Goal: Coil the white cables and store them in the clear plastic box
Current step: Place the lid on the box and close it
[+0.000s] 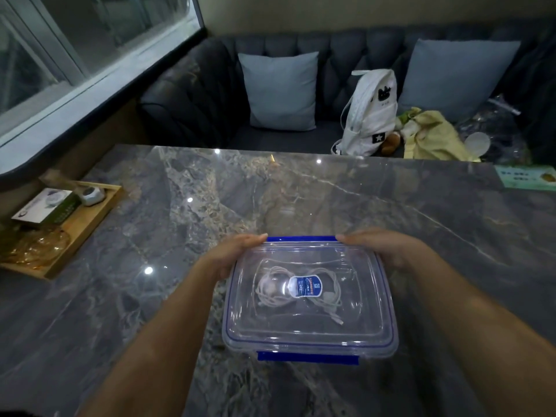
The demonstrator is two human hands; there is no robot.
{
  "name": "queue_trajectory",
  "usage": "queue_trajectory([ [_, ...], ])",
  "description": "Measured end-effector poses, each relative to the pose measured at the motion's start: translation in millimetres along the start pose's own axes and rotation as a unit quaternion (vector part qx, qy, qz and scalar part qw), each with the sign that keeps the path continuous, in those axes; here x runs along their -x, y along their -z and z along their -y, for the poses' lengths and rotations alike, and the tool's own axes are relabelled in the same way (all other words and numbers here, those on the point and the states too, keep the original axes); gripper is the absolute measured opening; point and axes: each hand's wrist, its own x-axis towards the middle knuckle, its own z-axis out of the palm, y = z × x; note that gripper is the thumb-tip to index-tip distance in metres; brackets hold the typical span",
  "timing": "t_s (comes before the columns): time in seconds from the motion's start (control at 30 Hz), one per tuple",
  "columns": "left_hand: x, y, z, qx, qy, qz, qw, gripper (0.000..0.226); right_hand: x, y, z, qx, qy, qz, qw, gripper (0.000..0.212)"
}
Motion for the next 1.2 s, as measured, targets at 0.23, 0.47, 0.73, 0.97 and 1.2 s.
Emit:
queue_trajectory([
  [0.23,-3.1,-7.0,5.9,-0.048,-0.086,-0.081,0.992,0.005,-7.7,-13.5,20.7,0.162,0.129,-0.003,0.978,0.033],
  [0.47,21.7,-35.9,-1.7,-0.399,-0.202,-0.259,0.856,0.018,-20.6,-49.0,19.7,0.320,0.156,-0.069,0.932,0.036],
  [0.73,101.4,-115.6,48.8,-0.599,-0.512,-0.052,0.614,0.026,-22.1,-51.2,6.7,0.348,0.175,-0.137,0.911,0.049],
  [0.97,110.4,-116.6,76.7,-0.748,-0.416,-0.053,0.515,0.085,-21.5,-52.5,5.4,0.348,0.190,-0.155,0.905,0.057],
  [1.2,113.0,-120.2,80.3,-0.792,-0.367,-0.069,0.483,0.078,-22.0,-52.2,4.3,0.346,0.190,-0.163,0.904,0.054],
])
